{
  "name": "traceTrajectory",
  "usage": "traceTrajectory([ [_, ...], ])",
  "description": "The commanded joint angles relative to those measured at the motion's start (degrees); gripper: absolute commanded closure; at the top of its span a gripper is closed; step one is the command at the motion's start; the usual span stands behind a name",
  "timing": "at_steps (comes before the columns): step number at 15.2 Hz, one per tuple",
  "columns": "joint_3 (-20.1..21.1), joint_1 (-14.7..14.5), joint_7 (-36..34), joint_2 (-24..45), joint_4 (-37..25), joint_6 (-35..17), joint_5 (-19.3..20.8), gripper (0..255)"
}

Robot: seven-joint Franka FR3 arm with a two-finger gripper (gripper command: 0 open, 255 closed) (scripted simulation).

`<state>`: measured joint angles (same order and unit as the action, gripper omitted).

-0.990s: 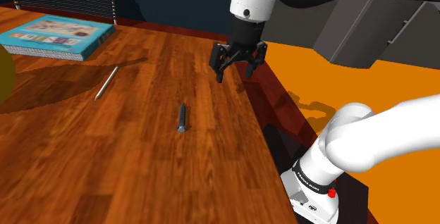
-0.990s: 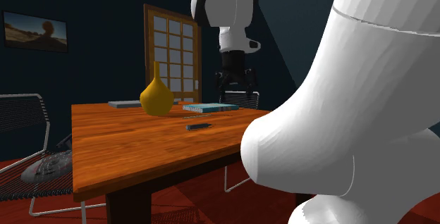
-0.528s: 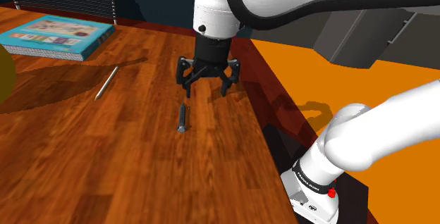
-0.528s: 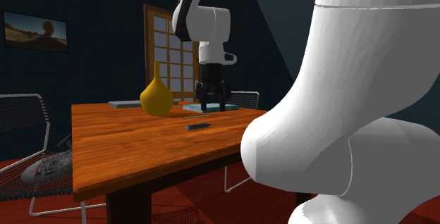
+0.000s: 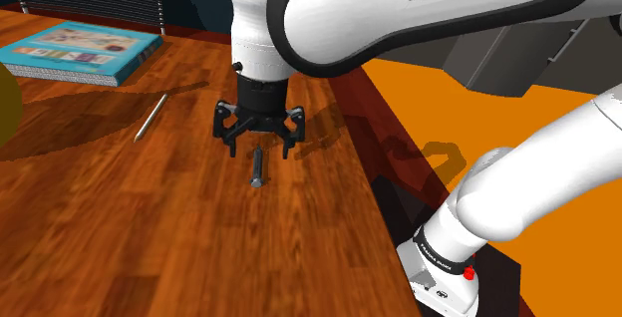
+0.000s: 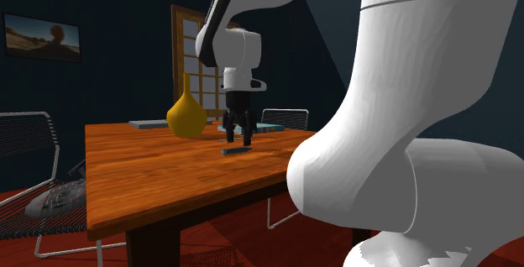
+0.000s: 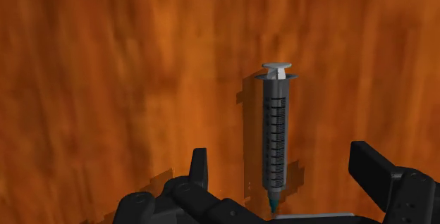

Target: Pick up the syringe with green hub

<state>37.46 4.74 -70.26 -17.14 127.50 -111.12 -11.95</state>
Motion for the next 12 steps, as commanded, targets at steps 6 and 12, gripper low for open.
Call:
traceTrajectory([
  [6, 0.90, 0.07, -0.60, 1.42, 2.30, -3.64, 0.32, 255],
  [12, 1.02, 0.12, -0.73, 1.75, 2.07, -3.70, 0.49, 255],
])
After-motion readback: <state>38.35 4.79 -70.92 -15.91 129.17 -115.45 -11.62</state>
